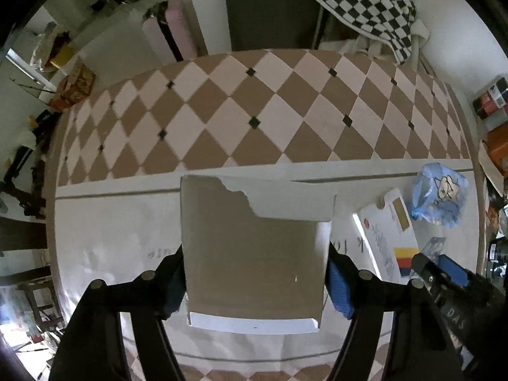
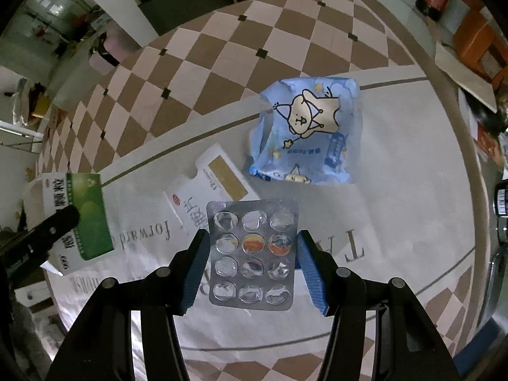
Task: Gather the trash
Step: 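Carry the white box and blister pack over the bin and open both tools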
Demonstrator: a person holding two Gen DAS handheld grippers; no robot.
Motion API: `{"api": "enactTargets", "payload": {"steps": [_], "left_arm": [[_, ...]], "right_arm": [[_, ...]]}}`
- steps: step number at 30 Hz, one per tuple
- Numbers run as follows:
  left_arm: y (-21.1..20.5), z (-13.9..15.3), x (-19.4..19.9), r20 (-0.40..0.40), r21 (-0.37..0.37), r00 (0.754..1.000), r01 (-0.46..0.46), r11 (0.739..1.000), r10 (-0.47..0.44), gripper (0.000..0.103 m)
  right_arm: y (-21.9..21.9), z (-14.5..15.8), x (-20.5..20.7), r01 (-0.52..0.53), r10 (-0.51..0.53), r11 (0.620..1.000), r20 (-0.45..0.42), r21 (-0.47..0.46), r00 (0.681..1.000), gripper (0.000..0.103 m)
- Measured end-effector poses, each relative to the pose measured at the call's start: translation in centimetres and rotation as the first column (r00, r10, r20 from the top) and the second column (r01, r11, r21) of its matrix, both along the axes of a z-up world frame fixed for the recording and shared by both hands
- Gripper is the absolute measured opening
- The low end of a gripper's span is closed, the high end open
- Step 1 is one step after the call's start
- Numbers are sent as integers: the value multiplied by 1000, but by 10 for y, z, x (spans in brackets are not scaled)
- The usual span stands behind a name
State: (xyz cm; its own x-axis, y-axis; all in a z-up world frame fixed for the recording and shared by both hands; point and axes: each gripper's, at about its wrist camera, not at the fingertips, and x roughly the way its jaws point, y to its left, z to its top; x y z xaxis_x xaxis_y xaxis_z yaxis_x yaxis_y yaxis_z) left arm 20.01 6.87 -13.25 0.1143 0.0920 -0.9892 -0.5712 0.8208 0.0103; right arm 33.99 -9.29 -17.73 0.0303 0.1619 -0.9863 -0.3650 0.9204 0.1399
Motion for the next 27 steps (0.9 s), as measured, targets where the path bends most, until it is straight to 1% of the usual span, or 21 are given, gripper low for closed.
{"api": "enactTargets", "payload": {"steps": [3, 4, 7, 11, 13, 17, 20, 21, 22, 25, 26, 27], "left_arm": [[-5, 16, -28, 27, 19, 1000, -16, 1000, 15, 71], [3, 12, -39, 35, 22, 999, -17, 1000, 16, 71], [-2, 20, -67, 58, 39, 998, -19, 999, 17, 71], [-17, 35, -120, 90, 47, 996, -17, 999, 13, 71], [-27, 42, -153, 109, 43, 994, -18, 999, 13, 71], [-47, 52, -224, 138, 42, 990, -12, 999, 6, 71], [-64, 54, -285, 151, 20, 989, -8, 1000, 5, 71], [-69, 54, -305, 150, 15, 989, -8, 1000, 6, 71], [-76, 52, -331, 149, 4, 989, -10, 1000, 9, 71], [-90, 39, -388, 123, -45, 992, -26, 999, 31, 71], [-94, 34, -404, 111, -63, 993, -34, 997, 40, 71], [-99, 25, -424, 87, -82, 995, -47, 996, 54, 71]], "right_arm": [[-1, 10, -15, -17, 17, 1000, 24, 3, 1000, 58], [-2, 14, -22, -23, 22, 1000, 33, 4, 999, 58], [-5, 24, -46, -40, 40, 999, 51, 7, 998, 58], [-15, 39, -91, -66, 64, 998, 79, 14, 995, 58], [-22, 47, -120, -79, 78, 997, 94, 15, 993, 58], [-41, 56, -186, -96, 92, 995, 101, 29, 991, 58], [-57, 59, -247, -101, 97, 994, 95, 42, 991, 58], [-64, 59, -273, -103, 98, 993, 92, 49, 991, 58], [-70, 60, -294, -105, 100, 993, 86, 54, 991, 58], [-93, 52, -360, -94, 91, 993, 40, 71, 995, 58], [-104, 45, -386, -83, 83, 993, 10, 80, 997, 58], [-112, 40, -403, -74, 75, 993, -14, 89, 997, 58]]}}
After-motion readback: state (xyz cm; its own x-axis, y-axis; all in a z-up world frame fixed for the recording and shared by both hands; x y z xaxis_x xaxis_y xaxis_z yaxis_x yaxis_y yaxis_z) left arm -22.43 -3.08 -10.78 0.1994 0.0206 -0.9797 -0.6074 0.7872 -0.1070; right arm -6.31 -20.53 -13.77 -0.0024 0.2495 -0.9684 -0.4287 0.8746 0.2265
